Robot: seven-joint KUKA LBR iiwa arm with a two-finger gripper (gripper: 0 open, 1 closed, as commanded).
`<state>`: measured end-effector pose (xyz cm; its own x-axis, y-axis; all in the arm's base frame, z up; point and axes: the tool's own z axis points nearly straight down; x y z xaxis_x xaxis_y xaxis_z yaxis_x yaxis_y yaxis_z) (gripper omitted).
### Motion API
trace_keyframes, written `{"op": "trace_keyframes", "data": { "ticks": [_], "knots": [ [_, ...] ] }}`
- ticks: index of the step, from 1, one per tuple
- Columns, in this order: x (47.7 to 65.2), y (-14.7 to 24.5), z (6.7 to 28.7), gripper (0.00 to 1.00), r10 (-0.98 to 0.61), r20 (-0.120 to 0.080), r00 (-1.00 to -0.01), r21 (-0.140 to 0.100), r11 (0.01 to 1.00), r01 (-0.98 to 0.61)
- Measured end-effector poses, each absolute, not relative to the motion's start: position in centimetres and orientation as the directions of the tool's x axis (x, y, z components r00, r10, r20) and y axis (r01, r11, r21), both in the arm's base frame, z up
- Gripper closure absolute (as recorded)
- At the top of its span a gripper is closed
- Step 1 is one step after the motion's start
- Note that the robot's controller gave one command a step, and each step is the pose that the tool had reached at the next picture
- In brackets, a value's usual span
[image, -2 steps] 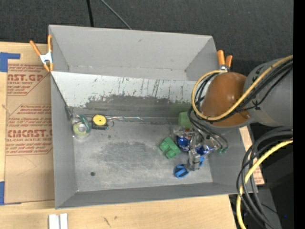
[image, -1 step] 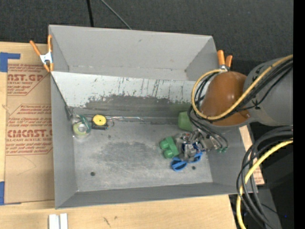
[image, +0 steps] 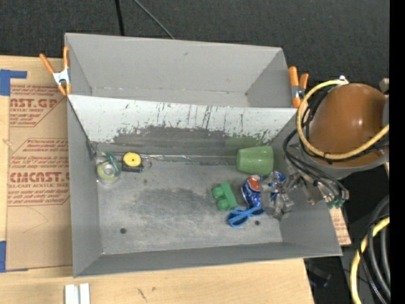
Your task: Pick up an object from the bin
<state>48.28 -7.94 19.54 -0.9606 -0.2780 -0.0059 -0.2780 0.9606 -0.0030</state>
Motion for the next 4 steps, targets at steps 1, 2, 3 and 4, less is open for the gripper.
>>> {"op": "trace_keyframes", "data": {
  "ticks": [1, 2, 3, 4],
  "knots": [
    [48.3, -7.9, 19.1, 0.00, -0.279, -0.001, -0.960, 0.001, 0.960, -0.279],
    [51.4, -3.6, 8.6, 0.00, -0.350, 0.003, -0.937, 0.005, 0.937, -0.350],
    [53.6, -9.4, 7.1, 0.00, -0.407, -0.007, -0.914, -0.002, 0.914, -0.407],
    [53.5, -9.2, 7.0, 1.00, -0.409, -0.003, -0.913, 0.001, 0.913, -0.409]
  ]
}}
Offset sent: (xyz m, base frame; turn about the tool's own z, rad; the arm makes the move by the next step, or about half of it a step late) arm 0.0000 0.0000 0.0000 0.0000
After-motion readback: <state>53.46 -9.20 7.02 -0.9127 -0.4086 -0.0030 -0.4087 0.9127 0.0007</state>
